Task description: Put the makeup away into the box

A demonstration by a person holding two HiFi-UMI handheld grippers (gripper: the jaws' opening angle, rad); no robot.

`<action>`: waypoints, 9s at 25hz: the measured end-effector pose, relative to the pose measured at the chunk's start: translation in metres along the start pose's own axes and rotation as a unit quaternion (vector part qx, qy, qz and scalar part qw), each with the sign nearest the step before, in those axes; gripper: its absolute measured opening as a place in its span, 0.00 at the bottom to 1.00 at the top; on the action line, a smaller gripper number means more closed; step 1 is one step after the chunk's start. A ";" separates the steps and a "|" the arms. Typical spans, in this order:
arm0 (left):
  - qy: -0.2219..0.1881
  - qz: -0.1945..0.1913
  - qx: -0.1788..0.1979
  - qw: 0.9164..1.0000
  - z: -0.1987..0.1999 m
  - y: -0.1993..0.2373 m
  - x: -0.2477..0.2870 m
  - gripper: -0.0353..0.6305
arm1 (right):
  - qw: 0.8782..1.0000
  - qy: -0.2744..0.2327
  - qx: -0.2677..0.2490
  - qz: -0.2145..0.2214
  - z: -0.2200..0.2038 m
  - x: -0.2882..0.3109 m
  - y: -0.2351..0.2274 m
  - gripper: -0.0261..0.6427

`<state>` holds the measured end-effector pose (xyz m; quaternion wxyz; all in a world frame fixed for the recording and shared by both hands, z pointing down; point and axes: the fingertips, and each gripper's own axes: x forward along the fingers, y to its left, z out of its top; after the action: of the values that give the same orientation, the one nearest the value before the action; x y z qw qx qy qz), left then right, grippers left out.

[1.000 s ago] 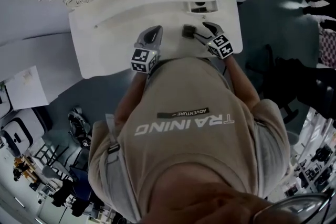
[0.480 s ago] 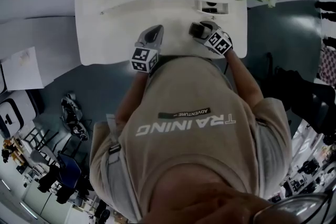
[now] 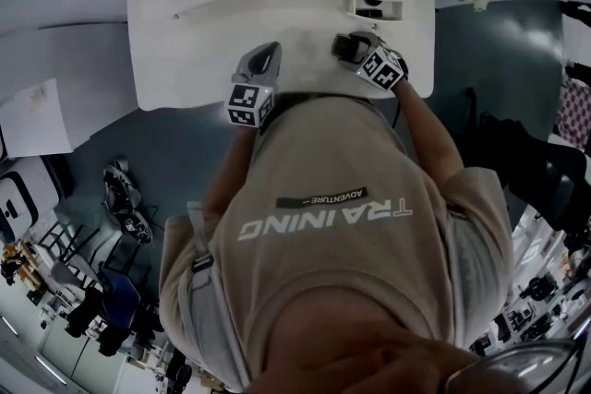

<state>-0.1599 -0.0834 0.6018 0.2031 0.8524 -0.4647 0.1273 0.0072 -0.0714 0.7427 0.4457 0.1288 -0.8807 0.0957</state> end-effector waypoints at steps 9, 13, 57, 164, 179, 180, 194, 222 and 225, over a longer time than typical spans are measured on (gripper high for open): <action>-0.008 -0.041 0.069 0.997 0.016 -0.018 0.016 0.06 | 0.998 -0.016 0.050 -0.020 0.006 -0.006 -0.002 0.52; -0.009 -0.059 0.084 0.995 0.022 -0.024 0.022 0.06 | 0.995 -0.026 0.086 -0.040 0.011 -0.019 -0.007 0.52; -0.013 -0.087 0.007 0.996 0.028 -0.003 0.043 0.06 | 0.928 0.013 0.339 -0.151 0.005 -0.091 -0.142 0.52; 0.111 -0.074 0.027 0.991 -0.023 -0.093 0.237 0.06 | 0.923 -0.191 0.313 -0.120 -0.081 -0.104 -0.188 0.04; 0.092 -0.044 0.014 0.995 -0.007 -0.076 0.258 0.06 | 0.925 -0.199 0.305 -0.111 -0.071 -0.099 -0.214 0.04; 0.090 -0.042 0.012 0.995 -0.005 -0.075 0.259 0.06 | 0.924 -0.201 0.306 -0.111 -0.071 -0.099 -0.215 0.04; 0.078 -0.037 -0.001 0.996 -0.003 -0.067 0.269 0.06 | 0.916 -0.200 0.322 -0.129 -0.074 -0.093 -0.230 0.05; -0.034 -0.077 0.057 0.995 0.100 -0.059 0.074 0.06 | 0.909 -0.305 0.217 -0.184 0.085 -0.207 -0.107 0.05; -0.062 -0.057 0.080 0.993 0.130 -0.049 0.049 0.06 | 0.912 -0.306 0.197 -0.190 0.116 -0.215 -0.098 0.05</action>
<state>-0.0890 -0.1566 0.4955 0.1122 0.8974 -0.4151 0.0986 0.0721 -0.1671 0.5061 0.1298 0.4018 -0.8961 0.1370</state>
